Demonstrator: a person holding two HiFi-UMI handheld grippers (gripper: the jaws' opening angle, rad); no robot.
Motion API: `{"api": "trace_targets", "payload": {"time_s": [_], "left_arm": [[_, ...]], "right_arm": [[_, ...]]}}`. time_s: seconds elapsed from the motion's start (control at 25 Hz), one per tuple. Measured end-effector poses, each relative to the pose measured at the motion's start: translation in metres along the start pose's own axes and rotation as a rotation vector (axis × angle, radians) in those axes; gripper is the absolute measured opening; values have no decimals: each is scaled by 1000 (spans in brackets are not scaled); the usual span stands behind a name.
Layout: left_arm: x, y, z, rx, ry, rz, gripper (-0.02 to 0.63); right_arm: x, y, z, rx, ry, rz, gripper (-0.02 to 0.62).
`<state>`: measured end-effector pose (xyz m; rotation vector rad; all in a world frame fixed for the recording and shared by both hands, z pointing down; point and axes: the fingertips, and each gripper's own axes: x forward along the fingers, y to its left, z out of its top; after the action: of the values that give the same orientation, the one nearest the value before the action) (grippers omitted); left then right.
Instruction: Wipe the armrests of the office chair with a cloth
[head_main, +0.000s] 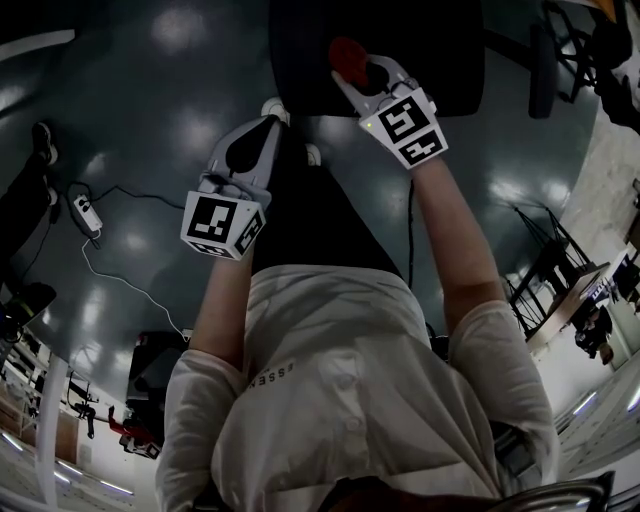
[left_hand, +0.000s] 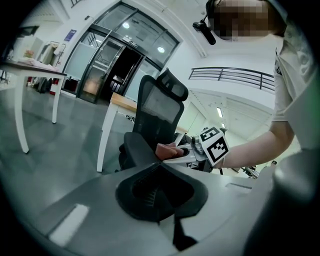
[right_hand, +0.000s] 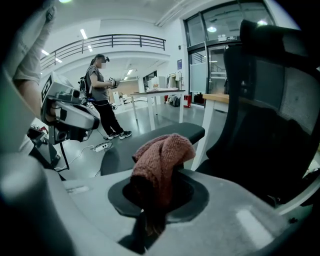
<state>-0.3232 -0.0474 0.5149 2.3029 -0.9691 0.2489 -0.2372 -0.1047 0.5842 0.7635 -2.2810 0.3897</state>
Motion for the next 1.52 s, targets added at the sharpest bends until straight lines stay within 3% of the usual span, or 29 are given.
{"api": "trace_targets", "payload": {"time_s": [0.44,0.64,0.76,1.32,1.52], "left_arm": [[-44,-30,-39,-30,-27,61,15],[-58,-36,-52,-50,-45,83,15],[-64,-35,-55,-59,-58,104,15],[-104,-10,-56,-104,-93,215,15],[-112,6,-41,-93,-104,244,15]], "right_arm": [[-26,62,-34,14,20,-10,52],[-32,76,-44,198,-14,-4,52],[-28,90,-44,228,-18,4,52],[20,129,-1,290,-46,70,52],[14,128,38,291,-107,92,52]]}}
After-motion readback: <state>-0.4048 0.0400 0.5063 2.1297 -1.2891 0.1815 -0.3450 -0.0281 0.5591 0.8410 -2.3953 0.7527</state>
